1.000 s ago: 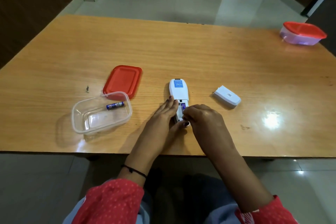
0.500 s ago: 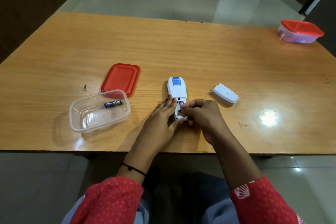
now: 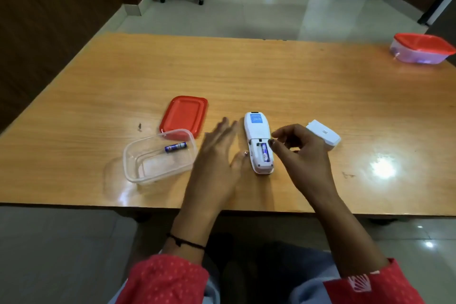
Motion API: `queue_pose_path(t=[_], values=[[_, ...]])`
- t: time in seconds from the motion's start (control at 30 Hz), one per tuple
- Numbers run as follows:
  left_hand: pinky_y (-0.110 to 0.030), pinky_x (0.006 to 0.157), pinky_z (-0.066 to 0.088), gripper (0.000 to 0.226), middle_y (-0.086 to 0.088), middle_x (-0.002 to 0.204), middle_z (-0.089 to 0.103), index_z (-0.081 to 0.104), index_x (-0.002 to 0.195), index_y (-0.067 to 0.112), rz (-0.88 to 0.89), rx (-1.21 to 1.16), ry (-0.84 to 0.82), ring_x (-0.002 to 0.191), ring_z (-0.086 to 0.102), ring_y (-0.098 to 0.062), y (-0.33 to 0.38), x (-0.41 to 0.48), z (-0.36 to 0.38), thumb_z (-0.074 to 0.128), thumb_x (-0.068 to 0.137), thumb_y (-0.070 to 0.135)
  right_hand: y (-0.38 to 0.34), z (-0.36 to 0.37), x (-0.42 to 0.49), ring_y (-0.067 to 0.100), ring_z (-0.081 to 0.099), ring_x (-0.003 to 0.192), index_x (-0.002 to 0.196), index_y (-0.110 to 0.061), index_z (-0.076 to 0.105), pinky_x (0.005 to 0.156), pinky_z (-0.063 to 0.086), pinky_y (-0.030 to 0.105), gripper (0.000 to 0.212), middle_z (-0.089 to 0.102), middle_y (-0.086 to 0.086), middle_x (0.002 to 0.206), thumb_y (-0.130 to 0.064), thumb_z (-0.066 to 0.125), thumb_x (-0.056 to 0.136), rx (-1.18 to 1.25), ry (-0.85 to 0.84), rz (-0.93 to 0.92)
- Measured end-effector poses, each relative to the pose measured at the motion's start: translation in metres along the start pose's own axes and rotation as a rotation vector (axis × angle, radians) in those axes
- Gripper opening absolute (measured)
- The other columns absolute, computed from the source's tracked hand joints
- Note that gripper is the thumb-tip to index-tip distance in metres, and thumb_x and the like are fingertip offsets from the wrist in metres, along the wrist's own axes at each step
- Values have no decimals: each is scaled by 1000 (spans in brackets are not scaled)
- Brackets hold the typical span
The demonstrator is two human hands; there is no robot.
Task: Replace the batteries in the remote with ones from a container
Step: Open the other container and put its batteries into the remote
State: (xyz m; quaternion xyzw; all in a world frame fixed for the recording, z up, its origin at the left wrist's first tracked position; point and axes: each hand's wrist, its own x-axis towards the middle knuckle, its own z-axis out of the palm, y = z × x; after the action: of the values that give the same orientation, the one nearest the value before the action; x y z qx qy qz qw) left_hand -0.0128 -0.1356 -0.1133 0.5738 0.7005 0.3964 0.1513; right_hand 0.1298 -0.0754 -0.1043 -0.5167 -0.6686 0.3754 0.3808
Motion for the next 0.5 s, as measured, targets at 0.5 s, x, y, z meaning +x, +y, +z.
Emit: queue_pose_path(t=[0.5], values=[[-41,116,-6,90,0,159,15,22,148,19,-383,204,7,147,-1,-16,-72,-9,-77,69,76,44,-73,144,18,30,42,114,105,-11,64,89,31,40,20,67,11,102,-16,56,87,-968,-457,-571]])
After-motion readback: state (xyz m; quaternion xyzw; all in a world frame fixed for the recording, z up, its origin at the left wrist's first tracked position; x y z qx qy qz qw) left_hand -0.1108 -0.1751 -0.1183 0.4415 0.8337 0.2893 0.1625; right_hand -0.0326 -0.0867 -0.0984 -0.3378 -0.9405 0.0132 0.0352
